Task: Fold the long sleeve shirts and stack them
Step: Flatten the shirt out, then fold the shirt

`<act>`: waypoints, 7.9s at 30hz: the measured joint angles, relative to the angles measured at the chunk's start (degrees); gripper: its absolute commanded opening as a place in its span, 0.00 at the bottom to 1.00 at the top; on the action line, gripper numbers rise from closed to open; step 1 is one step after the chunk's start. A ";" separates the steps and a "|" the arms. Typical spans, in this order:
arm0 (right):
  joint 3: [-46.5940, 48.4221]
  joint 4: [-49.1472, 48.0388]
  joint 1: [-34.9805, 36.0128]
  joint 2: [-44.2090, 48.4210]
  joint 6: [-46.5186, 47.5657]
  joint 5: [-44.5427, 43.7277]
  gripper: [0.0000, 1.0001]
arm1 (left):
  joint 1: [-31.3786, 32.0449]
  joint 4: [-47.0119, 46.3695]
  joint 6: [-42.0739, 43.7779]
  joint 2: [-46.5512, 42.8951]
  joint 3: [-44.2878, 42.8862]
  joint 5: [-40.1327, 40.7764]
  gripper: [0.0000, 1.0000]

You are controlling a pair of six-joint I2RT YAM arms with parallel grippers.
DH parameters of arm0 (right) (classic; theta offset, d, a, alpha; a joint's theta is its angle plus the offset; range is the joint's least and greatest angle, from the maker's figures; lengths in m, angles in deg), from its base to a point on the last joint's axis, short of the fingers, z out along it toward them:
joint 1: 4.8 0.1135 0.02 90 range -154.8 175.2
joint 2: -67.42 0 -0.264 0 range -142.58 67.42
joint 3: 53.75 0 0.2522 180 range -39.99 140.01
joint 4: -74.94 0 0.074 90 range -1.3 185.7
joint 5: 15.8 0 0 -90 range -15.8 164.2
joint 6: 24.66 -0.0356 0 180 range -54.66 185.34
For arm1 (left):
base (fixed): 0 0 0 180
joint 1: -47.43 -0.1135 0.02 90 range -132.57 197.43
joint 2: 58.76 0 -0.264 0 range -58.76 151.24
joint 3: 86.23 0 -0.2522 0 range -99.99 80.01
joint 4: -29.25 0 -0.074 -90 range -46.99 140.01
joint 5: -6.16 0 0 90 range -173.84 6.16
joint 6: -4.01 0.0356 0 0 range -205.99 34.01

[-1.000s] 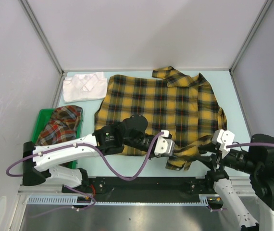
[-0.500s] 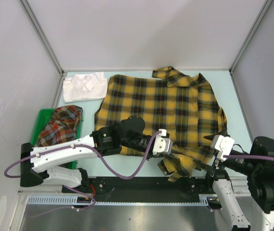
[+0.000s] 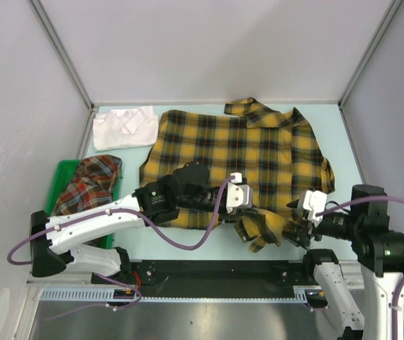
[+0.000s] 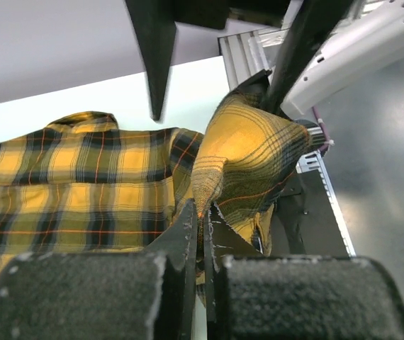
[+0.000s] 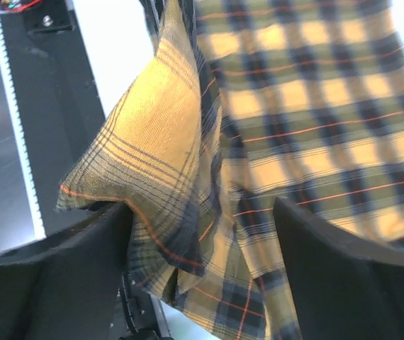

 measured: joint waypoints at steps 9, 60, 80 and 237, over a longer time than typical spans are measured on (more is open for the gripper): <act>-1.77 0.26 0.00 -4.28 2.62 -0.55 0.00 | -2.56 2.16 -0.50 1.05 -1.16 0.33 0.57; 11.06 0.83 1.90 -17.94 9.09 -15.28 0.00 | -52.41 46.84 60.00 -11.63 28.63 6.88 0.00; 38.12 -0.92 -2.47 -58.77 24.48 -14.62 0.00 | -58.84 41.00 47.25 21.33 -1.75 4.87 0.00; 24.41 -31.10 -4.02 -89.09 -28.87 -29.14 0.27 | -50.60 27.43 21.18 4.04 -0.90 3.21 0.99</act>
